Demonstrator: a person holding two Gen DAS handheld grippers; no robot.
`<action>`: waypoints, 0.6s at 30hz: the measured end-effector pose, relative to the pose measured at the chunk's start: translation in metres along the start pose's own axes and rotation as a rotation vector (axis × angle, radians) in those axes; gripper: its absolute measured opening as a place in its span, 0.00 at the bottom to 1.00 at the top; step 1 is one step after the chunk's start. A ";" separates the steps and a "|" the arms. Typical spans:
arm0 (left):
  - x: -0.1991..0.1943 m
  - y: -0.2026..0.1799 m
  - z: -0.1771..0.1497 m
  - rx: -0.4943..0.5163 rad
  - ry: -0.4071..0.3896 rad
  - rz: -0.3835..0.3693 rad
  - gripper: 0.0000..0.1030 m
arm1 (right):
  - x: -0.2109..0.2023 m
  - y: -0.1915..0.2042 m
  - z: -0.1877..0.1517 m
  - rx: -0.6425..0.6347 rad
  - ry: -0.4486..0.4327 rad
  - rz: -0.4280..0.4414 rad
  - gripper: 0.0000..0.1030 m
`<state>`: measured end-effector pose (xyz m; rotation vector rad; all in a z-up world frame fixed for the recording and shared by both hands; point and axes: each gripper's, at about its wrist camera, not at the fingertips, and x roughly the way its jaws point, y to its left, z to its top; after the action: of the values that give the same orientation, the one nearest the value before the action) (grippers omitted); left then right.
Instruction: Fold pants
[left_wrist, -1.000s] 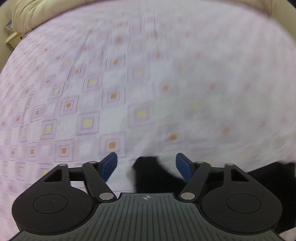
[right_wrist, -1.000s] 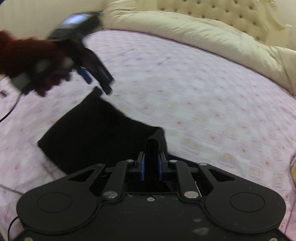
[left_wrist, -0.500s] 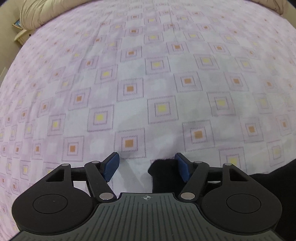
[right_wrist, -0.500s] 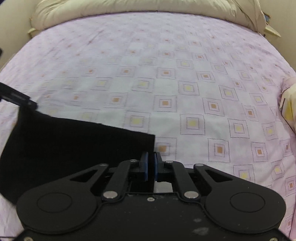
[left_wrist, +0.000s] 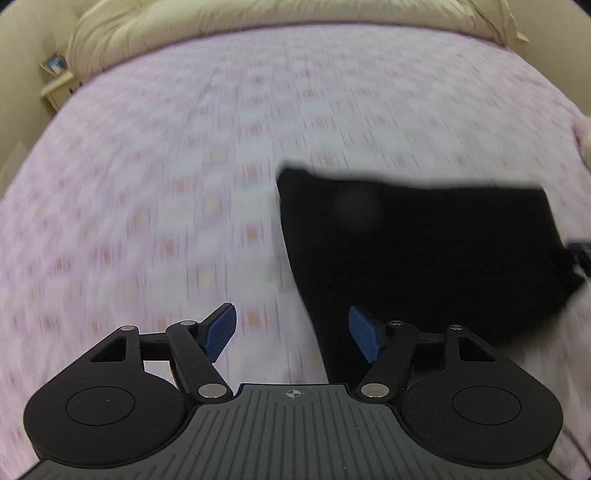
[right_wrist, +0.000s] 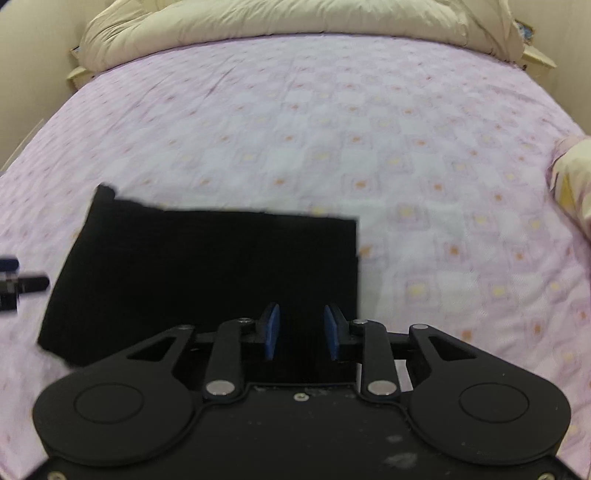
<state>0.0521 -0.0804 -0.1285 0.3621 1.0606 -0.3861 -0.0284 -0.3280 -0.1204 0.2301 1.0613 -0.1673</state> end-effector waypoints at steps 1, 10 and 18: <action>-0.001 -0.002 -0.008 0.021 0.006 0.000 0.65 | -0.002 0.003 -0.004 -0.005 0.006 0.001 0.29; 0.015 -0.015 -0.037 0.107 0.039 0.010 0.65 | -0.008 0.026 -0.008 -0.045 0.027 0.025 0.31; 0.039 0.015 -0.033 -0.150 0.079 0.018 0.86 | -0.027 0.034 -0.010 -0.057 0.021 0.018 0.33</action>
<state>0.0511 -0.0571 -0.1760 0.2544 1.1556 -0.2757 -0.0410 -0.2916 -0.0976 0.1899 1.0830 -0.1181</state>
